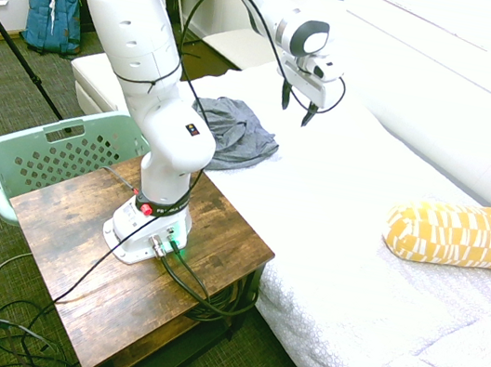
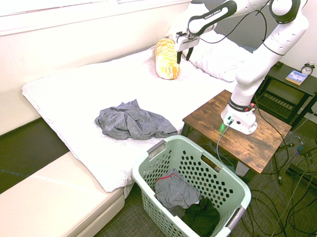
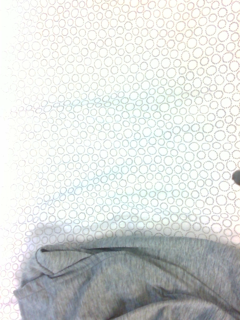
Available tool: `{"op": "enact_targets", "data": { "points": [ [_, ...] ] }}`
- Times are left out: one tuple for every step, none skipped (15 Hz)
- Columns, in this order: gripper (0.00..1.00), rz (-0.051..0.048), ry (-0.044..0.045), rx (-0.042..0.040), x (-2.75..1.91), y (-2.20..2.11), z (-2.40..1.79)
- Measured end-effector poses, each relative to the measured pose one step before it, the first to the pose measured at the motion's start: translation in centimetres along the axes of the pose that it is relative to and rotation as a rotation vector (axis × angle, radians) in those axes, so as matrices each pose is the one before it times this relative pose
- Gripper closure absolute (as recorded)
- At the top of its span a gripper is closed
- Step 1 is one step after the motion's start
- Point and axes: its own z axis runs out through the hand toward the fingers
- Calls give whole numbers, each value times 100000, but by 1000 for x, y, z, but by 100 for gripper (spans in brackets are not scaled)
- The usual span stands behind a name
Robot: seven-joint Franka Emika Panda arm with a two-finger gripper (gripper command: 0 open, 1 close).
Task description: Put my clothes in the laundry bag
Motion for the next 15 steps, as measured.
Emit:
{"op": "enact_targets", "data": {
  "points": [
    [0,-293,-163,-174,-4,3,66],
    [0,-1100,-448,-483,-60,-72,187],
    [0,-1699,262,205,-170,-801,83],
    [0,-2878,375,739,-341,-1826,74],
    [0,-3274,-279,364,-497,-2395,501],
    [0,-3044,-604,655,-383,-2664,984],
    [0,-3143,-995,699,-386,-2615,1389],
    [0,-3040,-1489,317,-411,-2544,1628],
    [0,-3426,-2285,80,-586,-2789,1718],
    [0,-3678,-2461,622,-753,-3024,1666],
    [0,-4198,-1997,1061,-939,-3082,1702],
    [0,-3755,-2063,433,-987,-2911,1870],
    [0,-3257,-2078,226,-868,-2825,2056],
    [0,-2644,-1286,-160,-576,-2484,2231],
    [0,-1912,-671,-711,-118,-1851,2258]
  ]
}}
